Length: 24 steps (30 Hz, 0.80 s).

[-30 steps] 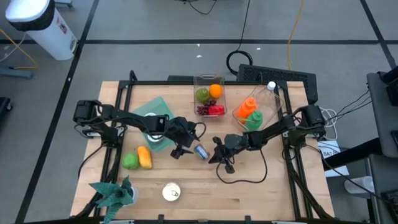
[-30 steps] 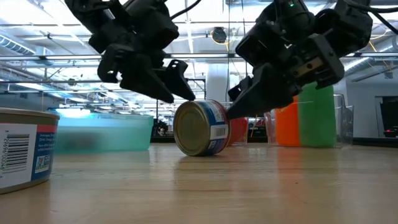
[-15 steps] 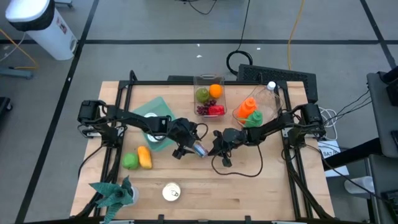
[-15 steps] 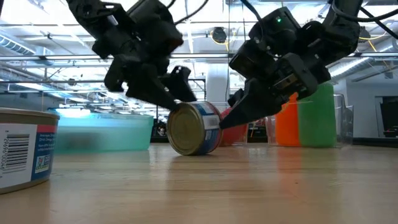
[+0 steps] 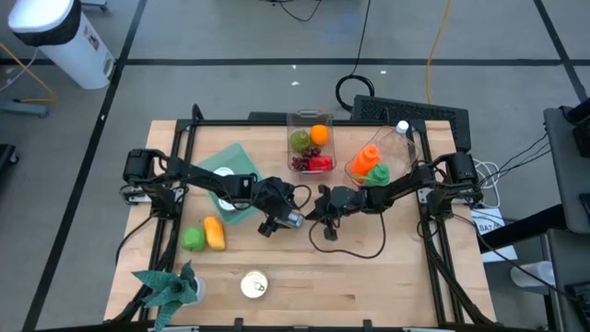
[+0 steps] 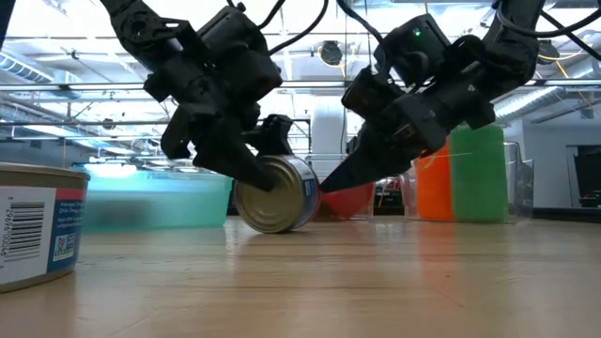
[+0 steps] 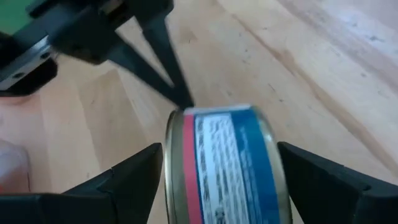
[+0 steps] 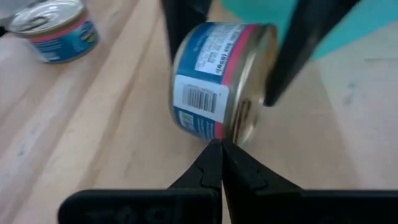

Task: Pick & Place Food Item
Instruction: Put the right blue pink tuna can into the green bin

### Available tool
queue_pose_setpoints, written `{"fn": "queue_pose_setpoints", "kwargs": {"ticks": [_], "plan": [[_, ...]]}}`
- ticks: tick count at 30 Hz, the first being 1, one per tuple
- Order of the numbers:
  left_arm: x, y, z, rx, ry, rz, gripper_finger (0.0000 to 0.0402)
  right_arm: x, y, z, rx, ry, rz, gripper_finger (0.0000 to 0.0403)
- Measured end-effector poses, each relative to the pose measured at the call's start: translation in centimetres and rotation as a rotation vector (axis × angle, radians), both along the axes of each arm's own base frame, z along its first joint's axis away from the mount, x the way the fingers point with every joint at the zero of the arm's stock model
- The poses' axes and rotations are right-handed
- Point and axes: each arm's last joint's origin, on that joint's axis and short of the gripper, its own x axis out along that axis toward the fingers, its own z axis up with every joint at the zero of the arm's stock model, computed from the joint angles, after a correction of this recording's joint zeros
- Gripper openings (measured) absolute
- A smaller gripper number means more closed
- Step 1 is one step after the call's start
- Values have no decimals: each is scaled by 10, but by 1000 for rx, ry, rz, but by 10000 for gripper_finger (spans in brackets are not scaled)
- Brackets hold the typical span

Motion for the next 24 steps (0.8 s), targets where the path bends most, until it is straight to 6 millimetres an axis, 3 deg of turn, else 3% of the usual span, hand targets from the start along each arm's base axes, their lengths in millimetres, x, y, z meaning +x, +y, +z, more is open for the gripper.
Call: {"fn": "queue_pose_setpoints", "kwargs": {"ticks": [5, 12, 20, 24], "plan": [[0, -4, 0, -25, 10, 6, 303, 0, -1, 0, -9, -1, -16, 0], [-1, -8, 0, -91, 41, 68, 179, 0, 4, 0, -7, -5, 0, 0], [-2, -18, 3, -40, 38, 83, 180, -1, 9, 0, -7, -2, 18, 0], [-10, -23, 25, 20, -17, 112, 180, -1, 12, -1, -8, 11, 28, 0]]}}
